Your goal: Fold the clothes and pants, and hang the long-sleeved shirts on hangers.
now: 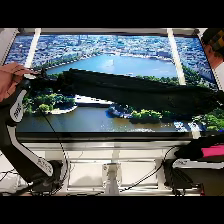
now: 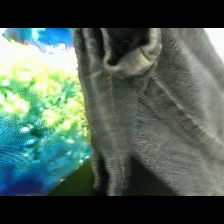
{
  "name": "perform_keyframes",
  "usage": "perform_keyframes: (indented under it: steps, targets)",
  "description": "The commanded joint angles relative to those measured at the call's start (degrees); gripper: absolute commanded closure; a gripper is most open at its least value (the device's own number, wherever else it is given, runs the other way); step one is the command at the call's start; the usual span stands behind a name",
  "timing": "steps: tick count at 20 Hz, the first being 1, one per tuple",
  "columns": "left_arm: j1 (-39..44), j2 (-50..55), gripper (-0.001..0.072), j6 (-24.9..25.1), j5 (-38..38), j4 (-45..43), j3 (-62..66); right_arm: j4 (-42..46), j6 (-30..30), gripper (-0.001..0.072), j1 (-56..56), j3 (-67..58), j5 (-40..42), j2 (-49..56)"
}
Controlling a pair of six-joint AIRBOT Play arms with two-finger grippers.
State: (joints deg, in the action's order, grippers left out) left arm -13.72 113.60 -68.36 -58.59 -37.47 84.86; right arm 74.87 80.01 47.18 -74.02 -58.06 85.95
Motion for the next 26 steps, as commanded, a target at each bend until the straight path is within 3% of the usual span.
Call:
perform_keyframes:
  steps: [1, 5, 8, 9, 11, 14, 20, 23, 26]
  targets:
    - [0.5, 0.1, 0.0677, 2.7, -1.0, 0.7, 1.9, -0.3, 0.0, 0.0111, 0.0, 0.0, 1.3, -2.9]
    - [-0.5, -1.4, 0.0678, 2.8, -7.1, 0.4, 8.4, -3.9, -1.9, 0.0392, -1.2, 0.0, 0.5, -6.6]
    - [-0.7, -6.1, 0.0679, 2.8, -12.5, -1.2, 11.7, -7.5, -3.5, 0.0400, -5.8, 0.0, -0.1, -8.9]
    - [-0.7, -8.4, 0.0679, 2.8, -13.1, -2.7, 11.7, -8.1, -3.5, 0.0438, -8.3, 0.0, 0.0, -9.3]
    - [-0.7, -13.1, 0.0679, 2.7, -15.0, -6.4, 11.7, -9.4, -3.4, 0.0675, -13.6, 0.0, 0.0, -9.5]
    - [-0.7, -19.1, 0.0679, 1.0, -19.1, -7.3, 11.7, -10.1, -2.7, 0.0679, -24.2, 0.0, 2.4, -9.5]
    - [-0.7, -27.9, 0.0679, 1.0, -24.3, -7.3, 11.7, -10.1, 11.6, 0.0680, -47.9, 0.0, 12.6, -5.3]
    - [-0.6, -30.9, 0.0679, 1.0, -25.0, -7.0, 11.7, -10.6, 16.4, 0.0680, -59.1, 0.0, 15.0, 0.5]
    - [-0.4, -32.1, 0.0678, 1.0, -25.2, -5.4, 11.7, -14.0, 17.5, 0.0681, -68.4, 0.0, 15.5, 6.1]
